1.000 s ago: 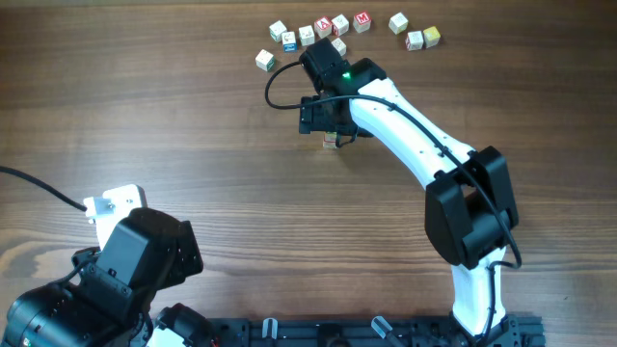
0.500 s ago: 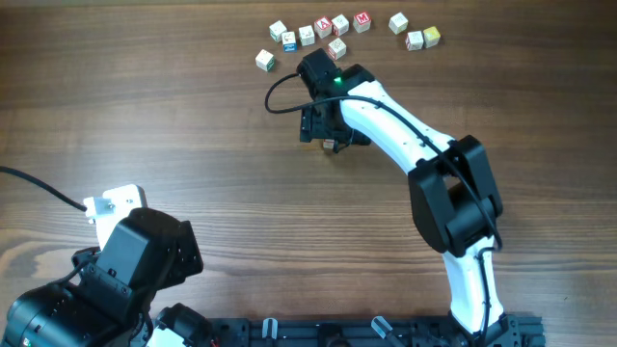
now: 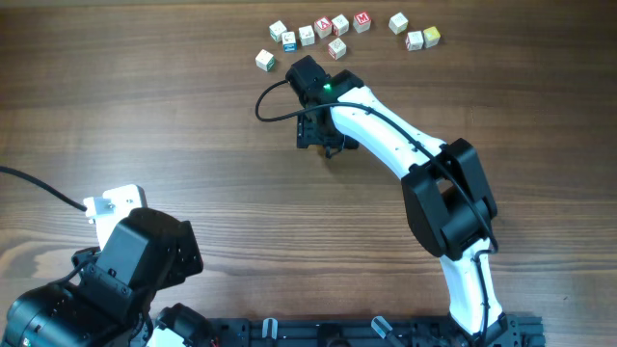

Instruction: Form a tower

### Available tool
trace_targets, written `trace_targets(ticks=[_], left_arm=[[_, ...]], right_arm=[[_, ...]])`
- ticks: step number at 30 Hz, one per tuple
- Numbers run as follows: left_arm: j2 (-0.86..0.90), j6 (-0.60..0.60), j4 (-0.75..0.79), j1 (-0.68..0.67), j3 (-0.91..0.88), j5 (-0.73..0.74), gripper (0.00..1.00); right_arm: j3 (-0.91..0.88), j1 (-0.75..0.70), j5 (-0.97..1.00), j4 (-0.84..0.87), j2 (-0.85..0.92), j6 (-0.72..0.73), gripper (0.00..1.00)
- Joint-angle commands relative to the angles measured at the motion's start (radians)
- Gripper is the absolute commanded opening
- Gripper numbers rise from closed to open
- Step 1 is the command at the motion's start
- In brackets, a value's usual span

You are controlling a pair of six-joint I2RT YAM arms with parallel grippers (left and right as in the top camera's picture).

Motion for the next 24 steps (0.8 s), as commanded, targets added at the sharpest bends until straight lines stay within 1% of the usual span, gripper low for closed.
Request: trace_targets(ticks=[1,3,5,10,15,19,24], left_arm=[[-0.001,-0.01,0.002,0.005,-0.001,-0.002,1.0],[-0.001,-0.01,0.002,0.005,-0.001,-0.002,1.0],[-0.001,-0.01,0.002,0.005,-0.001,-0.002,1.0],[-0.001,-0.01,0.002,0.005,-0.001,-0.002,1.0],[-0.001,-0.01,0.002,0.005,-0.001,-0.002,1.0],[-0.001,-0.01,0.002,0.005,-0.001,-0.002,1.0],[-0.001,-0.01,0.002,0.005,-0.001,-0.002,1.0]], right_arm=[[-0.006,0.001,0.026,0.007,0.013,0.02,0.77],[-0.006,0.0,0.026,0.017,0.013,0.018,0.76],[-0.006,0.0,0.035,0.03,0.013,0.018,0.69],[-0.006,0.0,0.048,0.032,0.013,0.019,0.63],[-0.006,0.0,0.048,0.032,0.013,0.019,0.52],[-0.006,0.0,0.048,0.028,0.013,0.019,0.47],[-0.006,0.0,0.055,0.024,0.013,0.019,0.46]])
